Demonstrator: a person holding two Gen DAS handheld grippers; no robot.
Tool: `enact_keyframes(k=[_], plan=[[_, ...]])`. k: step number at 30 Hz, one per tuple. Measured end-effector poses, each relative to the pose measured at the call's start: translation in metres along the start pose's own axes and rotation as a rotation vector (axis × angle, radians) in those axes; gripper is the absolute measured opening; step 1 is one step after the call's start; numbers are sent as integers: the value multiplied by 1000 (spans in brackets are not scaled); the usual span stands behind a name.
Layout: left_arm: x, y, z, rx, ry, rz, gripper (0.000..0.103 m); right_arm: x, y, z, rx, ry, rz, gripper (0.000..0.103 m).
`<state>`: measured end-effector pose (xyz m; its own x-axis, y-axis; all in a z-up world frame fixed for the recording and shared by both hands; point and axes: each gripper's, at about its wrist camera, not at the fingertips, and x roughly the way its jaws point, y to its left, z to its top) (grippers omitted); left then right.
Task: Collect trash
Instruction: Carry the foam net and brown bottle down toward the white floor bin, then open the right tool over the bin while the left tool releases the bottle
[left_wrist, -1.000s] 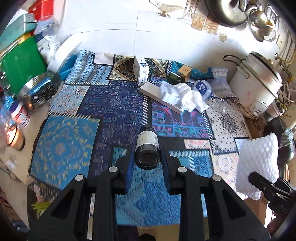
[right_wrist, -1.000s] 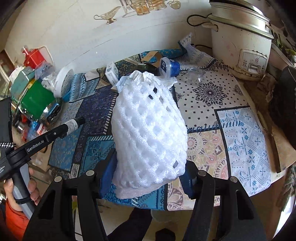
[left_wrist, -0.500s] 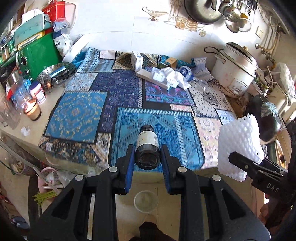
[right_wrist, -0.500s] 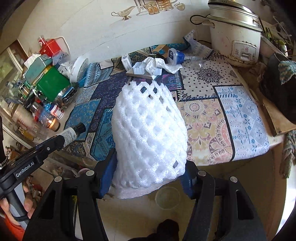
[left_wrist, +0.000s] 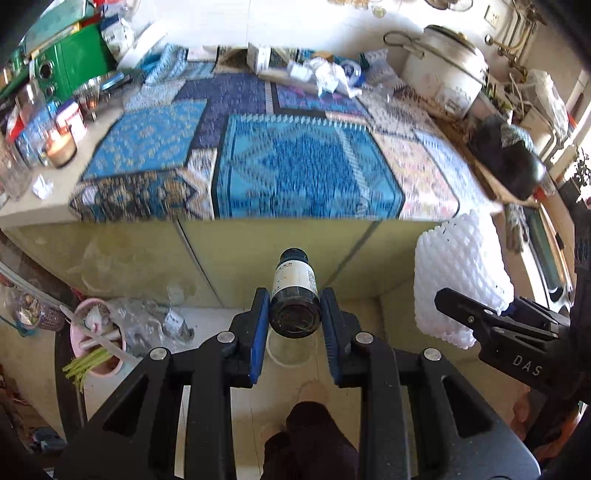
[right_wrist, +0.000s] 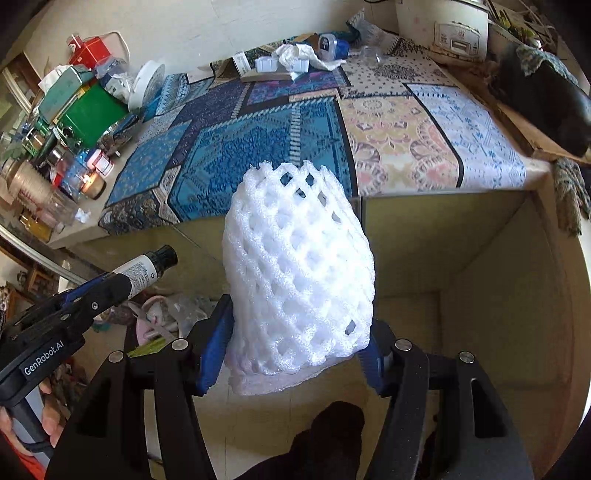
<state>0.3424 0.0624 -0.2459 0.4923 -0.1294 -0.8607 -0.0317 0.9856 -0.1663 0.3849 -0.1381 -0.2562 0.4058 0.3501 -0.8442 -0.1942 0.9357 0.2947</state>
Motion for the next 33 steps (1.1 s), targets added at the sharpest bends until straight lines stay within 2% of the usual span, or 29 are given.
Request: enact_keyframes(k=[5, 13, 18, 25, 33], plan=[[46, 1, -34, -20, 103, -21, 27, 35, -12, -24, 12, 65, -19, 58], [152, -1, -88, -56, 238, -19, 27, 116, -48, -62, 11, 181, -39, 58], [239, 4, -123, -119, 290, -11, 27, 192, -83, -92, -9, 246, -17, 58], [369, 20, -184, -224, 306, -8, 27, 321, -133, -138, -6, 317, 14, 58], [507, 54, -250, -327, 360, 21, 27, 440, -150, -164, -26, 346, 31, 58]])
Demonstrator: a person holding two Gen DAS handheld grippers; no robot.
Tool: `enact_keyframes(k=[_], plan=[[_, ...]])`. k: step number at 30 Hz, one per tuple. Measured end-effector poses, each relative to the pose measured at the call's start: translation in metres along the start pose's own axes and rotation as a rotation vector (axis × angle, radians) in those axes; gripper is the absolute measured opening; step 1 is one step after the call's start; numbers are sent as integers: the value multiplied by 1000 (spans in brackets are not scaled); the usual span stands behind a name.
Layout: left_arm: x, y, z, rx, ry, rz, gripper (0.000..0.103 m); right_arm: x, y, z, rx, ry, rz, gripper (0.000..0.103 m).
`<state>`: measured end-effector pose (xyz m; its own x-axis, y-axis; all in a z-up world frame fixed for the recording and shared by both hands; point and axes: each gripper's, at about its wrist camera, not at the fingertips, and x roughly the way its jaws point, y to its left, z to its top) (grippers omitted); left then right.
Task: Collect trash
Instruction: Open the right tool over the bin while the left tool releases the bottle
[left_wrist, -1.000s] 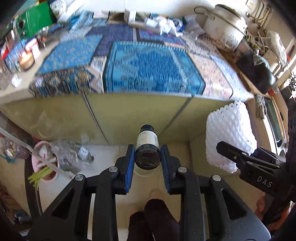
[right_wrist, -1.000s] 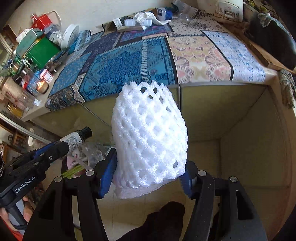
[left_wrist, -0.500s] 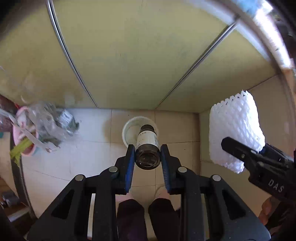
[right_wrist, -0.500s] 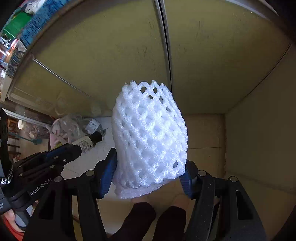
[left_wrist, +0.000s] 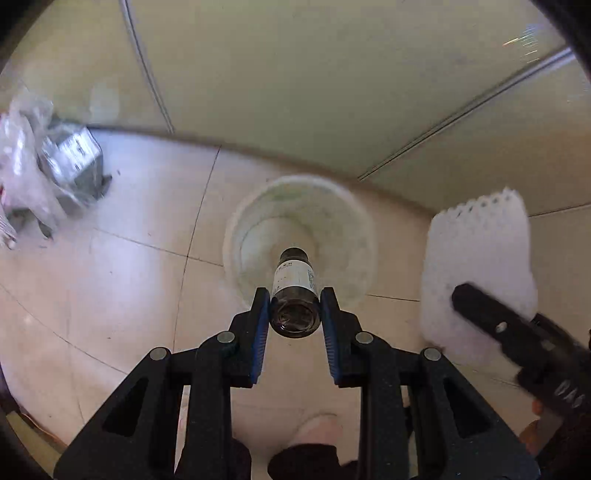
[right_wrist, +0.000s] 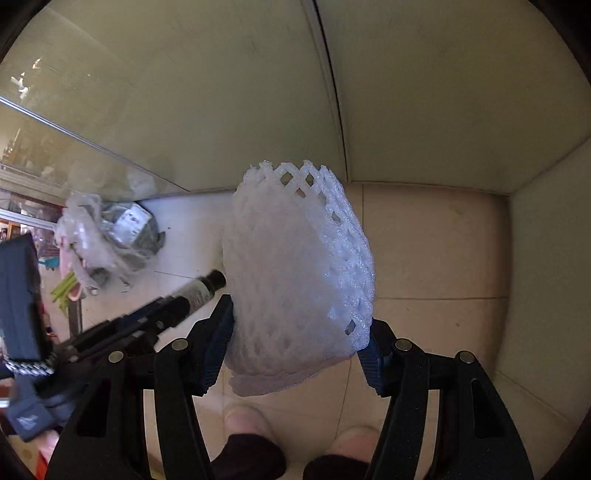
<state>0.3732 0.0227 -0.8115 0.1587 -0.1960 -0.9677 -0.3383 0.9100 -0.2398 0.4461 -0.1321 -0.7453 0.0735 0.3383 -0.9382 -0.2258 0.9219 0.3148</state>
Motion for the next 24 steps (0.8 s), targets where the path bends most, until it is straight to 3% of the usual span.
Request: enact_keyframes(k=[5, 10, 19, 24], plan=[[51, 26, 0, -53, 26, -16, 27, 52, 8, 5, -53, 43, 18, 58], [75, 37, -1, -77, 37, -13, 27, 96, 8, 6, -117, 126, 41, 59], [70, 48, 3, -31, 56, -2, 27, 114, 16, 8, -155, 168, 93, 72], [48, 46, 6, -6, 47, 20, 27, 107, 17, 9, -162, 180, 45, 72]])
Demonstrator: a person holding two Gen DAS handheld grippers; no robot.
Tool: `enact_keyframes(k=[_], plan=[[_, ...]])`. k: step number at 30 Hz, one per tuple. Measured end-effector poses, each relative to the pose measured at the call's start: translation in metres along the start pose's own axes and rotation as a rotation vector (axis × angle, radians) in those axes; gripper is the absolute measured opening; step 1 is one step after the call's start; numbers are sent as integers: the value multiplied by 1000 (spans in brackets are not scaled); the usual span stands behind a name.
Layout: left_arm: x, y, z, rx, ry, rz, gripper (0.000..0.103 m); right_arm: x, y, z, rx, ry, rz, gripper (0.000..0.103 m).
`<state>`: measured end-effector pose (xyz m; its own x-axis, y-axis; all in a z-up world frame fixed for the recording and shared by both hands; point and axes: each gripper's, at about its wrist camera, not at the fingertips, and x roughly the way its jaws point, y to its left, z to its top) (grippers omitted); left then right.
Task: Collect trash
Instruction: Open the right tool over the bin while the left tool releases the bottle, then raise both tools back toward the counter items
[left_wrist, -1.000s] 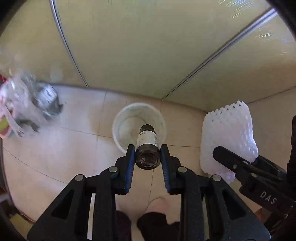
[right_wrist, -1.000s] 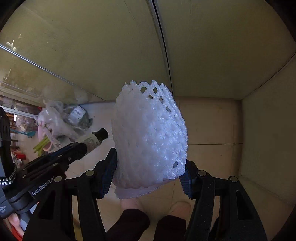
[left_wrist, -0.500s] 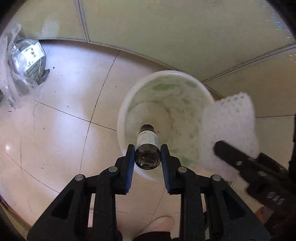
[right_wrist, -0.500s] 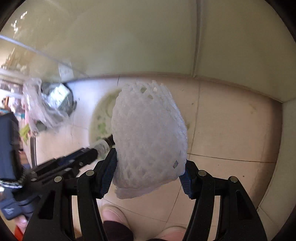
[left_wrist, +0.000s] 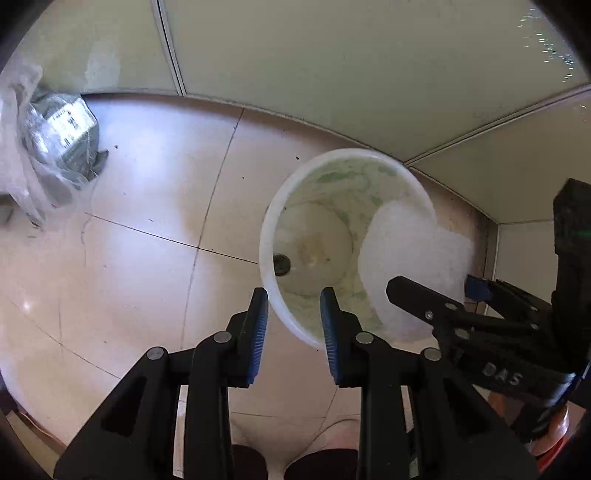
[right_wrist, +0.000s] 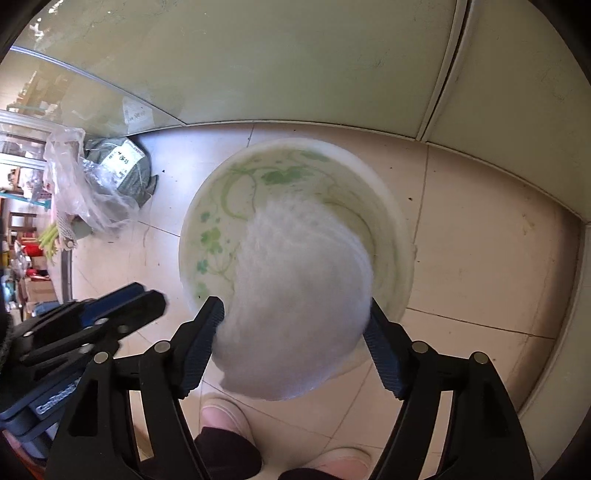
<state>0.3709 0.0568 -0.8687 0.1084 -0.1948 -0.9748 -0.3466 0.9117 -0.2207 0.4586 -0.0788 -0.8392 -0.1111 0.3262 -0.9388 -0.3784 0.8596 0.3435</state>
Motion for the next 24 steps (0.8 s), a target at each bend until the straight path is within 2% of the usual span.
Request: enact_keyframes(k=[6, 11, 16, 21, 24], plan=[[-49, -8, -1, 37, -24, 28, 27, -32, 10, -2, -6, -10, -28, 72], [-114, -22, 1, 65, -52, 51, 27, -88, 24, -4, -1, -42, -48, 72], [-200, -43, 2, 95, -101, 68, 27, -183, 44, -11, 11, -124, -112, 72], [-308, -67, -1, 151, -189, 102, 27, -303, 69, -24, 51, -250, -202, 72], [-374, -80, -3, 180, -239, 111, 28, -374, 87, -32, 89, -344, -227, 72]])
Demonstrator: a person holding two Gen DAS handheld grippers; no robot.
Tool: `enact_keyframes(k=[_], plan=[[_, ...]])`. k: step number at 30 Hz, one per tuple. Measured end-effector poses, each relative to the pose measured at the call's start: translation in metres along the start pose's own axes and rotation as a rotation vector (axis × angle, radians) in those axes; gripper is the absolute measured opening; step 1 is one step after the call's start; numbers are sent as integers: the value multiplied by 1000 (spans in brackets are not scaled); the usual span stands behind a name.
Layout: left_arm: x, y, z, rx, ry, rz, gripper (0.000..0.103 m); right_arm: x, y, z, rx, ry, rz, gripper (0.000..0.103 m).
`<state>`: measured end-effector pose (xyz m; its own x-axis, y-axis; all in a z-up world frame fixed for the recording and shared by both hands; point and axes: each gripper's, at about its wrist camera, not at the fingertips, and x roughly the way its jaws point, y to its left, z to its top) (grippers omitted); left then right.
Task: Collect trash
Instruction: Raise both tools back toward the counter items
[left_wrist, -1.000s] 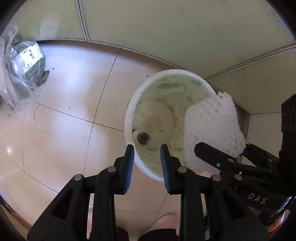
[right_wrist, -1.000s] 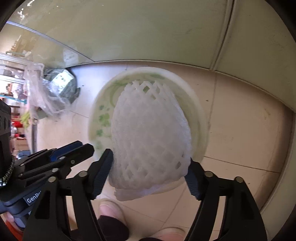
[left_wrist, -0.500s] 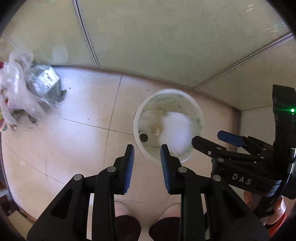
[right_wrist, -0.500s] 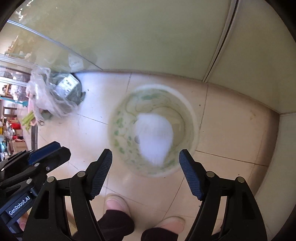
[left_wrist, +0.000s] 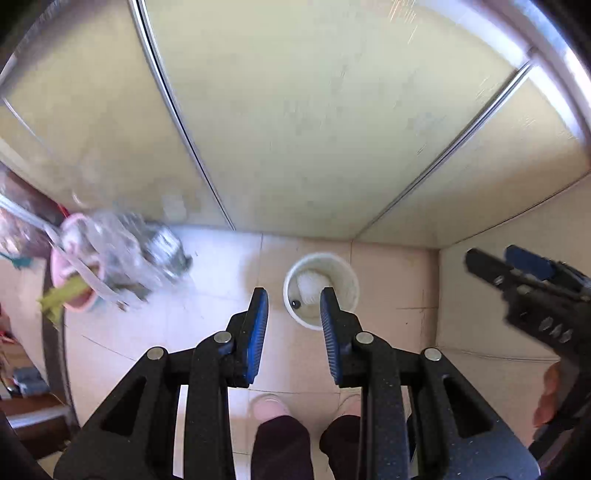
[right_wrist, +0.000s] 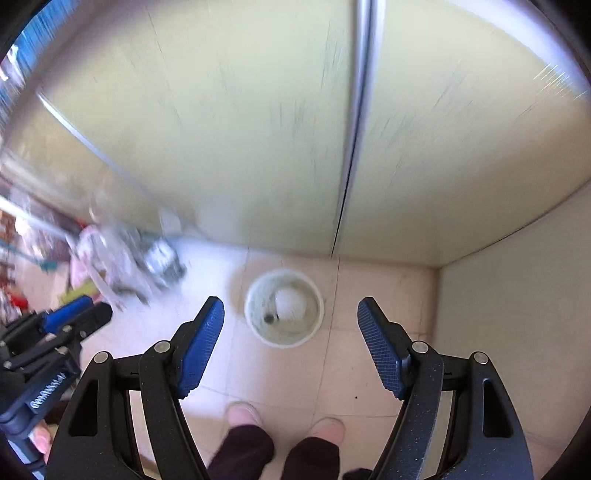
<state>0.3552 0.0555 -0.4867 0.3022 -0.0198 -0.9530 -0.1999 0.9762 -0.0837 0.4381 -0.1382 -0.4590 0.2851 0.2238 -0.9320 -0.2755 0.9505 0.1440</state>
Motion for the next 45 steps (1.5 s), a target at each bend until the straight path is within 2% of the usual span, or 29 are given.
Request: enact_keyframes(k=[6, 10, 14, 15, 19, 21, 24, 27, 32, 37, 41, 45], plan=[[-134, -6, 23, 61, -142, -3, 37, -147, 7, 23, 57, -185, -10, 72], [-214, -6, 37, 107, -245, -6, 44, -224, 18, 28, 74, -302, -23, 72], [-286, -7, 48, 130, -350, -22, 54, -276, 36, 27, 87, -388, -42, 72], [-299, -6, 51, 133, -373, -26, 58, -286, 44, 27, 89, -408, -46, 72], [-339, -7, 57, 149, -456, -38, 62, -320, 62, 26, 94, -478, -30, 72], [-357, -8, 59, 155, -479, -42, 69, -330, 72, 31, 87, -493, -29, 72], [-373, -12, 65, 163, -521, -52, 69, -344, 72, 34, 85, -525, -39, 73], [-377, -17, 77, 180, -528, -49, 69, -355, 64, 39, 93, -554, -36, 75], [-369, -26, 112, 164, -533, -56, 69, -355, 48, 60, 95, -594, -63, 79], [-351, -37, 166, 113, -541, -48, 69, -342, 17, 105, 96, -607, -52, 79], [-333, -50, 223, 60, -512, -75, 69, -335, -12, 146, 96, -602, -57, 79], [-313, -66, 275, 6, -487, -53, 69, -328, -42, 185, 70, -580, -46, 79]])
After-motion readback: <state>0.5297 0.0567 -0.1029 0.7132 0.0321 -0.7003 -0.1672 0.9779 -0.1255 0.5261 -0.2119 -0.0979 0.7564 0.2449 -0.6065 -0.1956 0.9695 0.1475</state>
